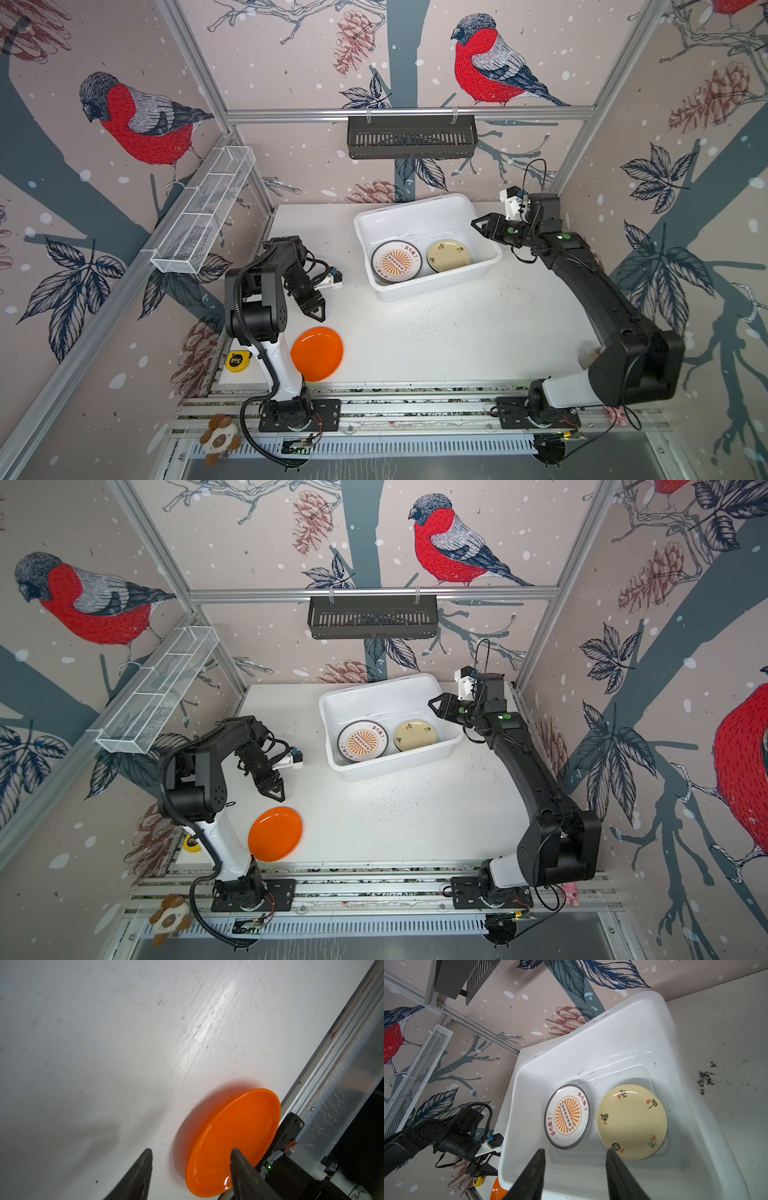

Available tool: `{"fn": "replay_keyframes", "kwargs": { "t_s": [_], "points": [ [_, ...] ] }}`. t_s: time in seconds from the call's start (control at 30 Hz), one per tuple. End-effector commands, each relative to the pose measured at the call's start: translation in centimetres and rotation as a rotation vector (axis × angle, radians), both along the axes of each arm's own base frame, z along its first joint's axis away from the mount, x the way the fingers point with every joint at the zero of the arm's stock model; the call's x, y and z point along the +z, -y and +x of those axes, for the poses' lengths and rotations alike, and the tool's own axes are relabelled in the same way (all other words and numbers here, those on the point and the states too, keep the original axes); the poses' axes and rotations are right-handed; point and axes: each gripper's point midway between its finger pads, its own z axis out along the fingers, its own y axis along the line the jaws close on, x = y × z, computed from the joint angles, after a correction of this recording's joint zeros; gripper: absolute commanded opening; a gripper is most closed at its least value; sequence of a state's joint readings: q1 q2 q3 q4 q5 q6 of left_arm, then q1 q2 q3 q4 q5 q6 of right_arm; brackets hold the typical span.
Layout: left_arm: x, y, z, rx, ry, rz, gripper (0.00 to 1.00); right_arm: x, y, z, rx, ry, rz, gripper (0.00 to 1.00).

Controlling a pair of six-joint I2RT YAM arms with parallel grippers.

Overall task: Place the plates into the plastic bin on the countertop
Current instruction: 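Lower the left gripper to the orange plate rim nearest the robot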

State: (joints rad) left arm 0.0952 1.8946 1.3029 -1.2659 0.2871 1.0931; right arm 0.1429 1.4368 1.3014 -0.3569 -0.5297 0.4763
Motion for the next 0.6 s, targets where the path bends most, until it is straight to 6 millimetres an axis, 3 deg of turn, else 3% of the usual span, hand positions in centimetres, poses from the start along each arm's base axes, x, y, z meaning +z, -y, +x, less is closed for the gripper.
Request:
{"fn": "replay_keyframes", "kwargs": {
  "t_s": [0.0, 0.57],
  "points": [
    [0.5, 0.7, -1.6, -0.054, -0.057, -0.028, 0.61, 0.4, 0.1, 0.0, -0.012, 0.006, -0.002, 0.49],
    [-1.1, 0.5, -3.2, -0.134, -0.133, 0.014, 0.53, -0.6, 0.2, -0.2, -0.018, -0.016, 0.001, 0.49]
  ]
}}
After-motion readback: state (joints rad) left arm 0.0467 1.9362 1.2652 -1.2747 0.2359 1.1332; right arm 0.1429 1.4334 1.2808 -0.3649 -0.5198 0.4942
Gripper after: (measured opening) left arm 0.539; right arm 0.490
